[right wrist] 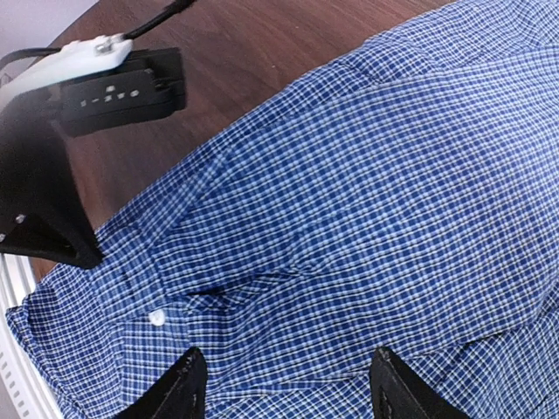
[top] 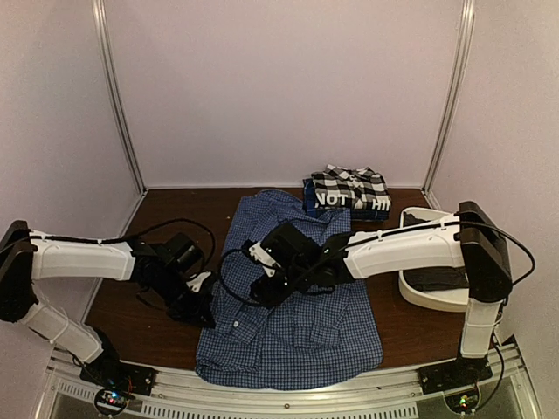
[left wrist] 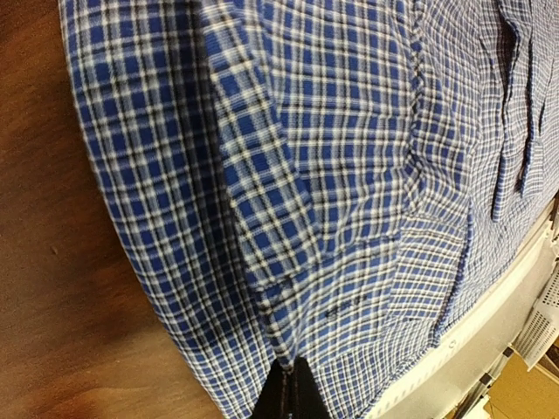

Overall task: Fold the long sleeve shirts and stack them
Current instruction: Adjust the sleeve of the 1/3-folded shirt.

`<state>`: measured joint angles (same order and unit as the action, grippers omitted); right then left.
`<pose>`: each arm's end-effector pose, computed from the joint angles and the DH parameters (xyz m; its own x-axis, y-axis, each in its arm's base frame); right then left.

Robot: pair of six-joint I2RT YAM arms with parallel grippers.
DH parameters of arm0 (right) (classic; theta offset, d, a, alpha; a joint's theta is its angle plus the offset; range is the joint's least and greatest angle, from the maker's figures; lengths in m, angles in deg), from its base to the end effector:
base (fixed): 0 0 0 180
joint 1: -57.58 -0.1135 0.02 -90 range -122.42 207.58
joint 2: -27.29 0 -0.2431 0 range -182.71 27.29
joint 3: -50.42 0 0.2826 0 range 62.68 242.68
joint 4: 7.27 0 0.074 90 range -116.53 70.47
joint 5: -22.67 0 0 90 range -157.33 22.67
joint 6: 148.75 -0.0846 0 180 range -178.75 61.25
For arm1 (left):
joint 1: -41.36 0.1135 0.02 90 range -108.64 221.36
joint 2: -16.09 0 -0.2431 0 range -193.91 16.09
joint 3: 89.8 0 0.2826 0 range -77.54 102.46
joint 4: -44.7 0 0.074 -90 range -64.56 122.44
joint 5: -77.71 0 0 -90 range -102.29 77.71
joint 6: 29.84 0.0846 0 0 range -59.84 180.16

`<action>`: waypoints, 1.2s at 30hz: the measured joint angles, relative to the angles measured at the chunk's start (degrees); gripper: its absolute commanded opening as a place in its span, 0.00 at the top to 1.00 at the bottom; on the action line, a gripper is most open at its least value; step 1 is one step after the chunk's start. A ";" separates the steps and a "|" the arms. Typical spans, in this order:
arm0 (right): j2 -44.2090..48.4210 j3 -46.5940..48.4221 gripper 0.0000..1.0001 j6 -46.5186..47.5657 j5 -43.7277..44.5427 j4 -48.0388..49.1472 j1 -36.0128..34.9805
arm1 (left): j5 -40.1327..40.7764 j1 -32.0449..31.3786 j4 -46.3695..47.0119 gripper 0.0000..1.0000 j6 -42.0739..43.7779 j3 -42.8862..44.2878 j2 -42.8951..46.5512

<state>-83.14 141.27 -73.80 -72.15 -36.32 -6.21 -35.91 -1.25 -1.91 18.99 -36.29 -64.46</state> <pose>0.2037 0.4300 0.1278 -0.5586 -0.5489 -0.6219 -0.8010 0.5517 0.2325 0.1790 -0.2107 0.0794 -0.9946 0.0954 0.0412 0.0645 0.8778 -0.4747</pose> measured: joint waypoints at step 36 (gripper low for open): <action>0.63 -5.77 0.37 -6.84 -4.68 9.53 12.68 | -0.98 -5.14 -4.20 0.75 -4.57 -3.28 3.85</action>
<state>-82.51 135.50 -80.64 -76.82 -26.79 6.47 -36.89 -6.38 -6.11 14.43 -39.56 -60.62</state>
